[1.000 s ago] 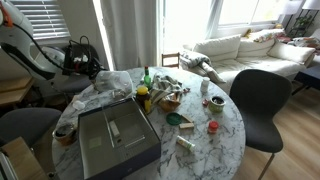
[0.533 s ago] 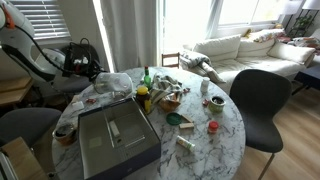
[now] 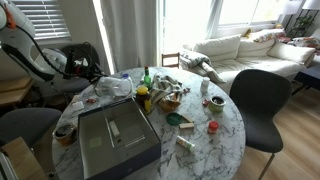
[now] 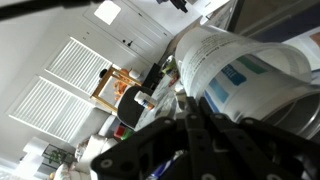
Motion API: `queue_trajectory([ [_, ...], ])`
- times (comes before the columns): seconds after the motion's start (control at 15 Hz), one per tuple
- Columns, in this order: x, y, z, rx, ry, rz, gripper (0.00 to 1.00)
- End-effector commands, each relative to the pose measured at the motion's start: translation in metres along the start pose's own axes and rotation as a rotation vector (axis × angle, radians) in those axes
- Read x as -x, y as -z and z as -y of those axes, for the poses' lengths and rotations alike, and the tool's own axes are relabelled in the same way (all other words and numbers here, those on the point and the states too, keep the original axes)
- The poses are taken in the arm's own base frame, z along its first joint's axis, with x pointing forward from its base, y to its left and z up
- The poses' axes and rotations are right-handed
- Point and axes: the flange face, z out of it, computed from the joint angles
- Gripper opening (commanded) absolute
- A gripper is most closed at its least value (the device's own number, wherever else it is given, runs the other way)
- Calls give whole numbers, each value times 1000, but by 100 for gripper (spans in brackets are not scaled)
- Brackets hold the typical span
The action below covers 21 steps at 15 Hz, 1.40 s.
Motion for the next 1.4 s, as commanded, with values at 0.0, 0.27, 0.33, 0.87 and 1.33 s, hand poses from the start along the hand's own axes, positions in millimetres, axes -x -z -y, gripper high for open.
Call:
queue_trajectory([
  [0.0,6,5,11,-67,14,-109,1],
  [0.27,7,3,28,-94,61,-150,1],
  [0.33,8,2,32,-102,72,-155,1],
  [0.87,24,-2,27,-158,71,-120,44],
  [1.33,46,4,-30,-193,-58,-56,98],
])
